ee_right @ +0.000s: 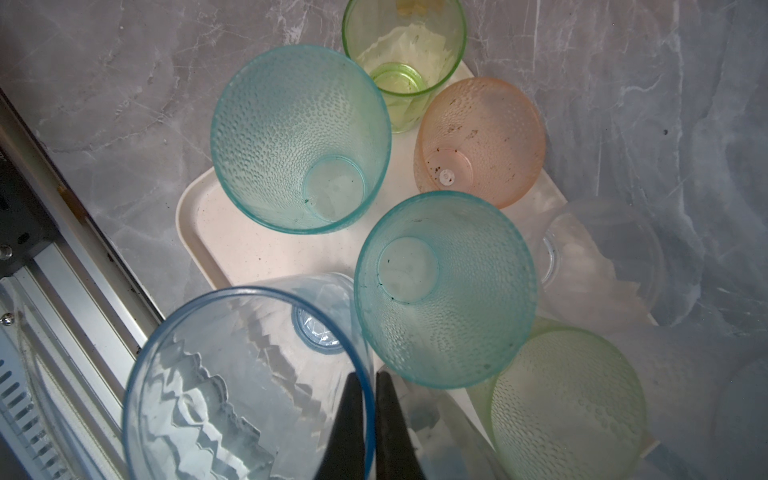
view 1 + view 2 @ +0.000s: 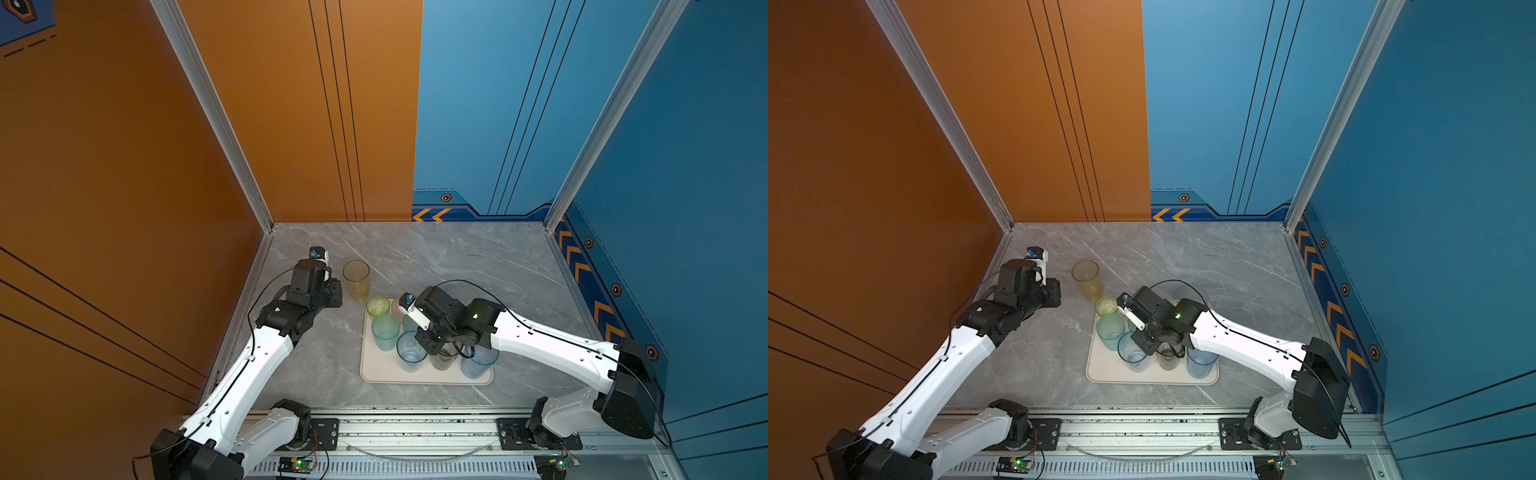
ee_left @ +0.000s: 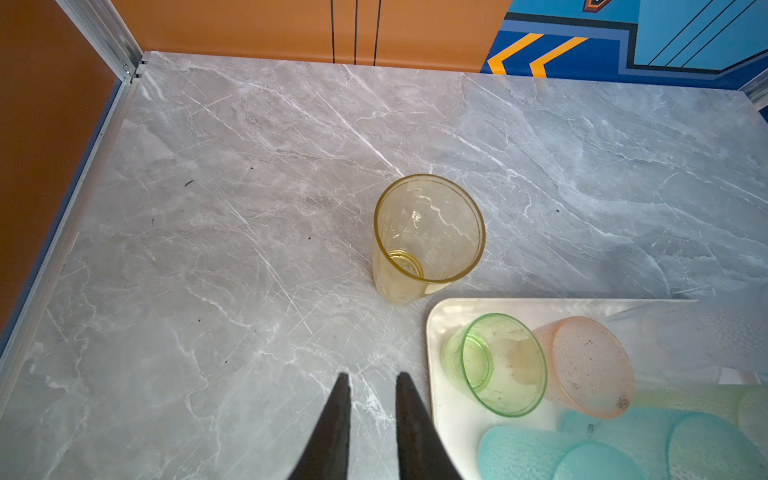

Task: Place the glasses into the tray
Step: 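Lower the light blue cup upright onto the tray with the right gripper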

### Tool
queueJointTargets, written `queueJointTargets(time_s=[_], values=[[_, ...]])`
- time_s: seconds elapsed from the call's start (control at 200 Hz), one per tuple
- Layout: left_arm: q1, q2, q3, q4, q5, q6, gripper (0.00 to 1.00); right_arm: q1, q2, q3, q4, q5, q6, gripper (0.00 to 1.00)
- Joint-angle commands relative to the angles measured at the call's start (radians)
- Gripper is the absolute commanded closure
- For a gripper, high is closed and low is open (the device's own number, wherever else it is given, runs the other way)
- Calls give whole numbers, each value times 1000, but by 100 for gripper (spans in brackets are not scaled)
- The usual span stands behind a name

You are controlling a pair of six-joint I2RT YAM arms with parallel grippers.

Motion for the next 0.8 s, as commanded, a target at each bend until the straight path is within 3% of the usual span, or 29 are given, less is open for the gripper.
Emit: queueJointTargets(time_s=[0.0, 0.791], values=[[7, 1, 33, -17, 20, -8, 78, -5, 3, -8, 10, -1, -18, 100], [7, 10, 32, -17, 28, -10, 78, -22, 27, 0, -15, -13, -33, 100]])
